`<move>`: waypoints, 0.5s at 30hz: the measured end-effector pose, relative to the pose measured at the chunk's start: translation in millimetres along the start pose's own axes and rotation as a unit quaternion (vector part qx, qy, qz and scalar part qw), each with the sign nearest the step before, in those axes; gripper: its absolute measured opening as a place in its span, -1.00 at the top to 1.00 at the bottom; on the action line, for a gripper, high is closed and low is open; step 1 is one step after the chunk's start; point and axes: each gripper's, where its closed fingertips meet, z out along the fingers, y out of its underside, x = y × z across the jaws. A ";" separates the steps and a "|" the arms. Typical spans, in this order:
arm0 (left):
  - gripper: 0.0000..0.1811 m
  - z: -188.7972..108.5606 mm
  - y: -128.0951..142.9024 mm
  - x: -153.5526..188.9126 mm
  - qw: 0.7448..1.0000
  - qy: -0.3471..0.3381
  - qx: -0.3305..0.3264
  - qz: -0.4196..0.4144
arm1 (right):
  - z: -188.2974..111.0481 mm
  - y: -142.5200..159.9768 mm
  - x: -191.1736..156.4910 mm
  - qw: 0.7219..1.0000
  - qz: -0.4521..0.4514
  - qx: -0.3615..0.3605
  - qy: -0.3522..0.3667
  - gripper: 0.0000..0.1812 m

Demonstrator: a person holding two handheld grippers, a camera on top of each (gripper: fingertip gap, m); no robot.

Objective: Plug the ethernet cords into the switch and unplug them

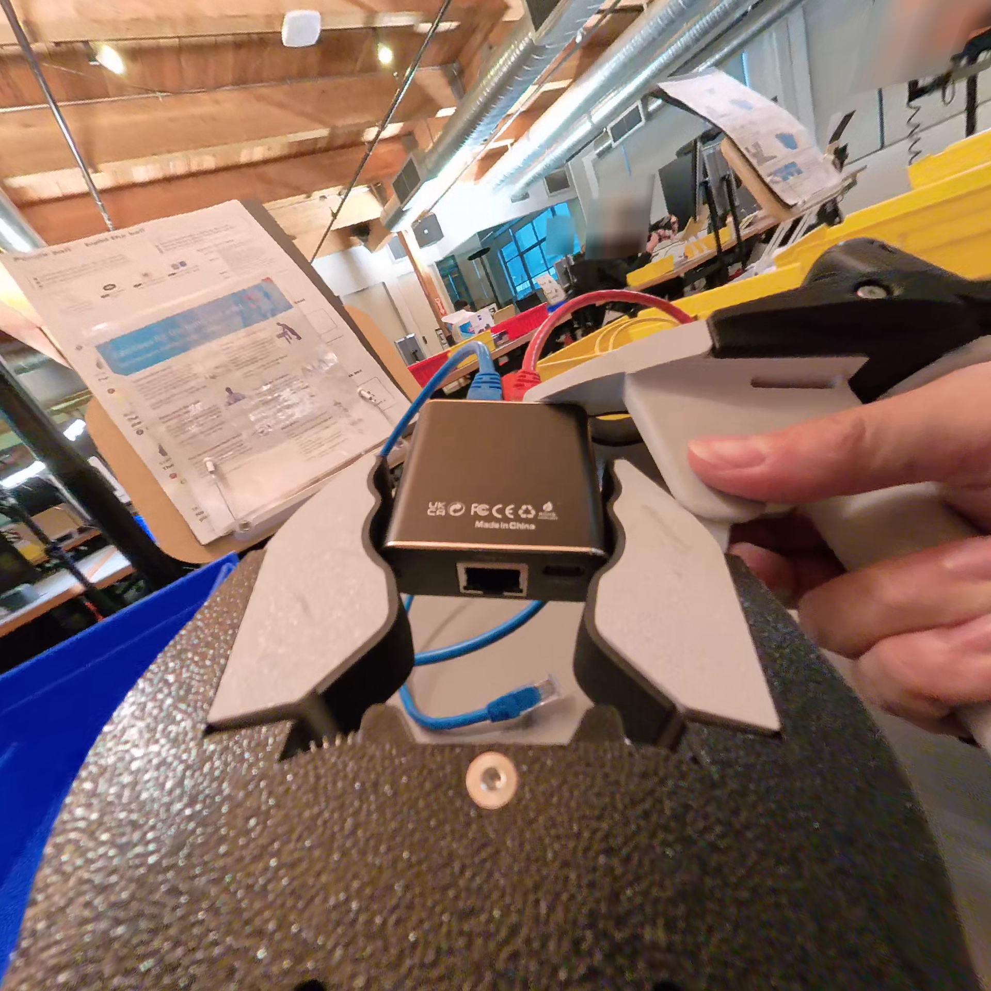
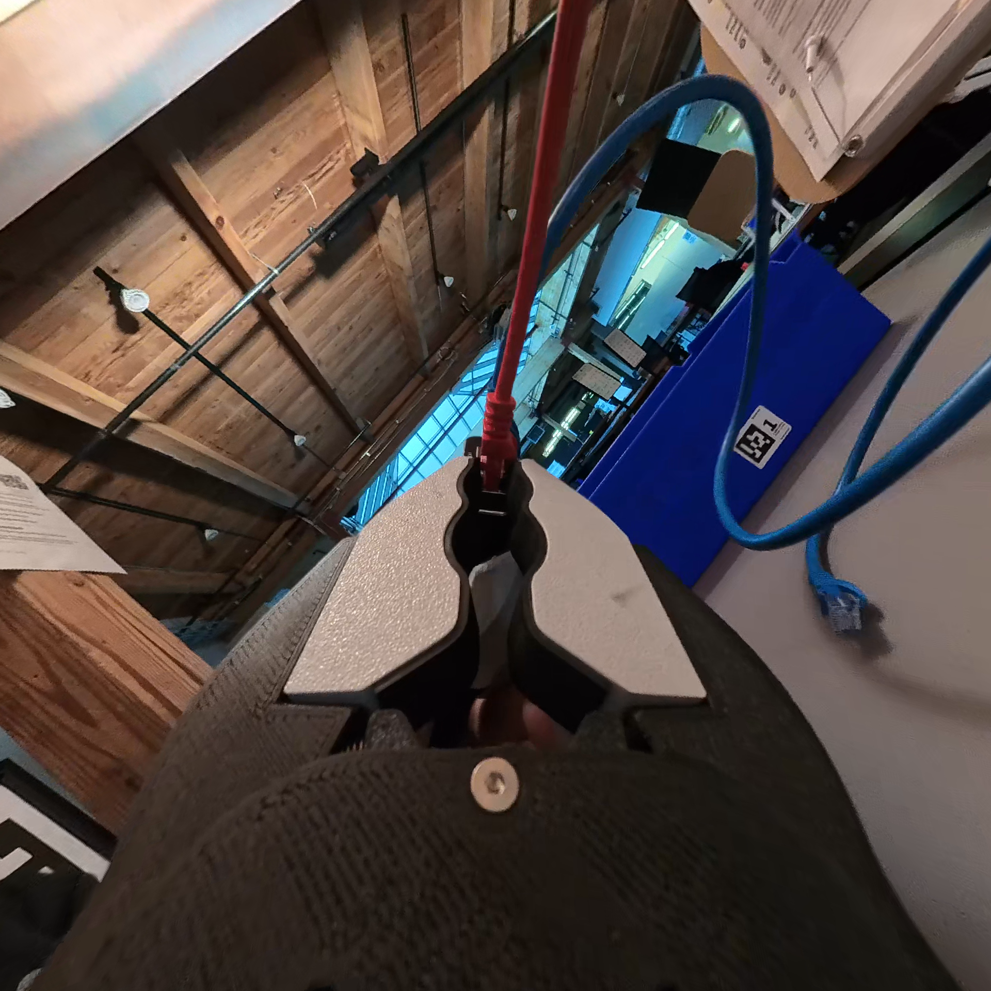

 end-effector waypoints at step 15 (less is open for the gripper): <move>0.18 9.2 -31.4 -32.6 0.997 0.020 0.063 -0.044 | -67.5 -163.2 -8.0 0.937 -0.296 -0.091 0.162 0.88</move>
